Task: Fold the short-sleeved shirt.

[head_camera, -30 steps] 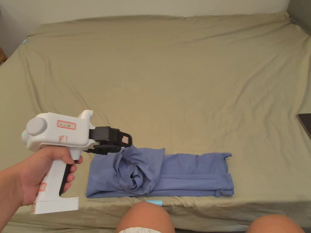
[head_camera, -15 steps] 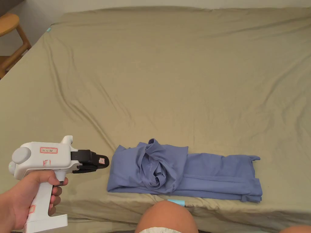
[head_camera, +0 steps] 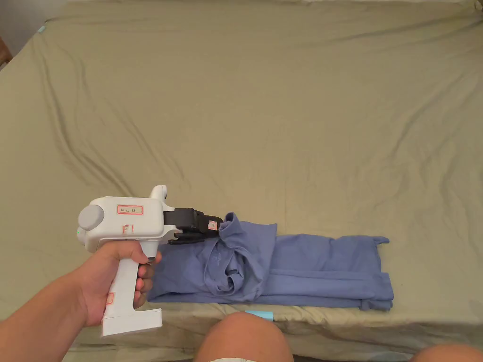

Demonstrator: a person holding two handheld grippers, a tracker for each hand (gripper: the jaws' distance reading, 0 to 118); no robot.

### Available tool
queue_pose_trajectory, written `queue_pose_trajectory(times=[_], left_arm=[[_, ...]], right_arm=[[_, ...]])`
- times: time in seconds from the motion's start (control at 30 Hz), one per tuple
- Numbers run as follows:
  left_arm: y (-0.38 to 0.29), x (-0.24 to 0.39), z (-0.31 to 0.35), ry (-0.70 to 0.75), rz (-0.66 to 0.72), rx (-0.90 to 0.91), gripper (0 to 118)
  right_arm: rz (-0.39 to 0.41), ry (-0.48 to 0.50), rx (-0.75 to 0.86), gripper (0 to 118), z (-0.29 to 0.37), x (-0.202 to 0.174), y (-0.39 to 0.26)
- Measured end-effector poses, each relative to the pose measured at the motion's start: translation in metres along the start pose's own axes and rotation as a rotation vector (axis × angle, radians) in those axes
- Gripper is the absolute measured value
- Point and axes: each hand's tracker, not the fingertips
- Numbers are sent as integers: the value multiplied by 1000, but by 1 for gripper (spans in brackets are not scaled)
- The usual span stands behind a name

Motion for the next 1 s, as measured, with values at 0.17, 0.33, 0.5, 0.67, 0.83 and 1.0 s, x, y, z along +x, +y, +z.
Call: queue_pose_trajectory(times=[0.17,0.33,0.5,0.67,0.83,1.0], left_arm=[[-1,0,-42,-24,22,-33,0],[-8,-1,-68,-38,36,-61,0],[-10,10,-33,-87,-19,-75,0],[-19,-9,0,8,5,-146,0],[-43,-20,-33,43,18,-210,0],[-45,-5,-48,6,6,-210,0]], right_arm=[[-15,-28,-4,0,9,6,-3],[-20,-46,-2,0,14,10,-4],[-26,-47,9,0,18,13,-5],[-26,-44,10,0,21,19,-8],[-38,-44,23,0,21,15,-7],[-27,-35,34,0,22,6,-2]])
